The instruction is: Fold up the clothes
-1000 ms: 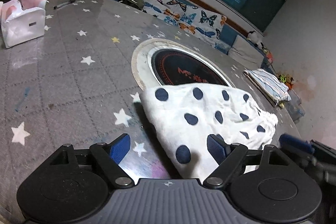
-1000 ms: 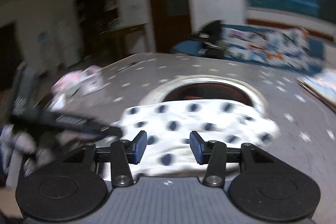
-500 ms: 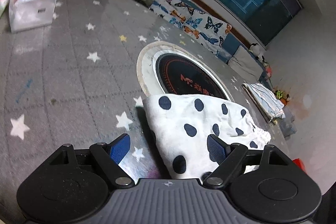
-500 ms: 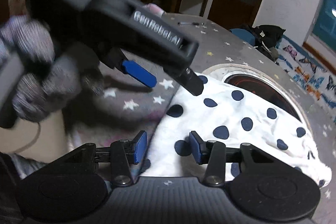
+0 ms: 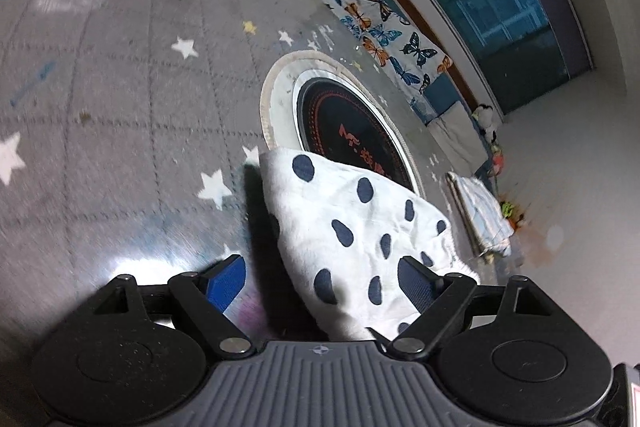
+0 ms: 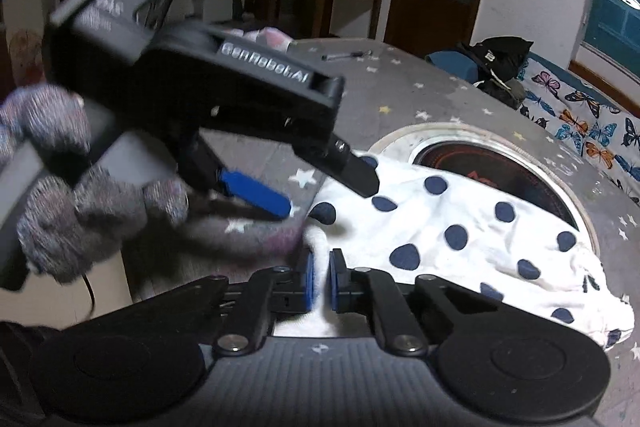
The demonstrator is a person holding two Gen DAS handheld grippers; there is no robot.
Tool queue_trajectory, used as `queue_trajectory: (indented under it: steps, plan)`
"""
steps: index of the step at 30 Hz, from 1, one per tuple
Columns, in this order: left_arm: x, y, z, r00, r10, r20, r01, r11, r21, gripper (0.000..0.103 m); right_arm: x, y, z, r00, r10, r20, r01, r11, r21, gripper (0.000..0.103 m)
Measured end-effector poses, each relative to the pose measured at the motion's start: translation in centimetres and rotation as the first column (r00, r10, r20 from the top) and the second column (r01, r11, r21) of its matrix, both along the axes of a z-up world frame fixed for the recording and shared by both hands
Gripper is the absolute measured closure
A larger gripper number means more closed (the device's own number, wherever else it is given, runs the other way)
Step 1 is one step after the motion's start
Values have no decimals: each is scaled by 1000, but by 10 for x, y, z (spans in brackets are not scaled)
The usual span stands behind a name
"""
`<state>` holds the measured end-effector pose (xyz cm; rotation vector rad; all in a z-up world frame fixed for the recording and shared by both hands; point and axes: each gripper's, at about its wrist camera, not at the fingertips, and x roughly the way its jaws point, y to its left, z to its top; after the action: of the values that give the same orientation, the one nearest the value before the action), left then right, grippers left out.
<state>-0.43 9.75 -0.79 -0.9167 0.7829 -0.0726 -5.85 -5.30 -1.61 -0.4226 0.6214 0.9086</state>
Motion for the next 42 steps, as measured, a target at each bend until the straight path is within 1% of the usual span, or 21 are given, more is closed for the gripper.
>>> queue_trajectory:
  steps: [3,6,8,9,10,11,13,15,16,17,19,22,23,27,30,33,36,39,40,42]
  plan:
    - [3,-2,-3,1000,5,-14,-6,999,-54,17,1,-6,8,1000,-10,-3,10,999,35,97]
    - [10,-9,-3,1000,-4,-19,3,998,-70,18,2,-9,13,1000,-14,0,14,998,58,97]
    - [15,-14,-5,1000,-10,-13,10,998,-64,24,2,-11,15,1000,-14,-2,14,997,70,97]
    - [18,-15,-6,1000,-12,-13,11,998,-60,32,2,-12,14,1000,-13,-5,13,997,73,97]
    - [20,-16,-8,1000,-14,-15,13,998,-63,43,1,-12,14,1000,-10,-8,10,997,74,97]
    - [22,-16,-10,1000,-18,-19,16,997,-69,49,1,-13,13,1000,-8,-12,9,997,76,97]
    - [25,-16,-15,999,-23,-31,21,997,-73,70,0,-15,10,1000,-5,-26,7,996,85,97]
    - [25,-14,-21,999,-27,-38,24,997,-76,85,0,-17,8,999,-4,-42,8,996,90,95]
    - [25,-12,-24,999,-30,-39,27,997,-79,88,0,-18,6,999,-5,-50,10,996,93,94]
    - [25,-11,-26,999,-31,-38,28,996,-82,89,0,-21,6,999,-8,-54,13,995,102,91]
    - [24,-8,-27,999,-30,-30,27,996,-85,90,2,-29,8,997,-11,-72,20,991,130,81]
    - [24,-4,-28,999,-28,-21,26,996,-82,90,9,-46,14,995,-39,-91,54,984,171,72]
    - [24,-3,-28,999,-28,-18,26,997,-77,90,13,-51,16,994,-54,-92,70,981,180,71]
    - [25,0,-25,999,-35,-7,35,998,-48,90,42,-73,23,981,-177,-74,188,962,196,70]
    - [25,2,-23,999,-37,0,37,999,-24,90,78,-85,22,959,-277,-63,284,941,185,70]
    - [26,7,-22,999,-41,2,42,999,-14,90,108,-86,15,944,-319,-87,329,930,166,70]
    - [28,9,-19,998,-61,7,61,998,13,90,137,-81,5,930,-356,-95,365,923,122,70]
    - [30,11,-18,997,-78,14,78,997,22,90,155,-75,-8,922,-373,-105,383,918,100,71]
    - [30,12,-18,997,-81,16,80,997,22,90,162,-73,-15,917,-378,-125,390,917,89,71]
    - [31,13,-19,996,-86,17,85,996,20,90,166,-72,-21,916,-380,-130,393,914,97,70]
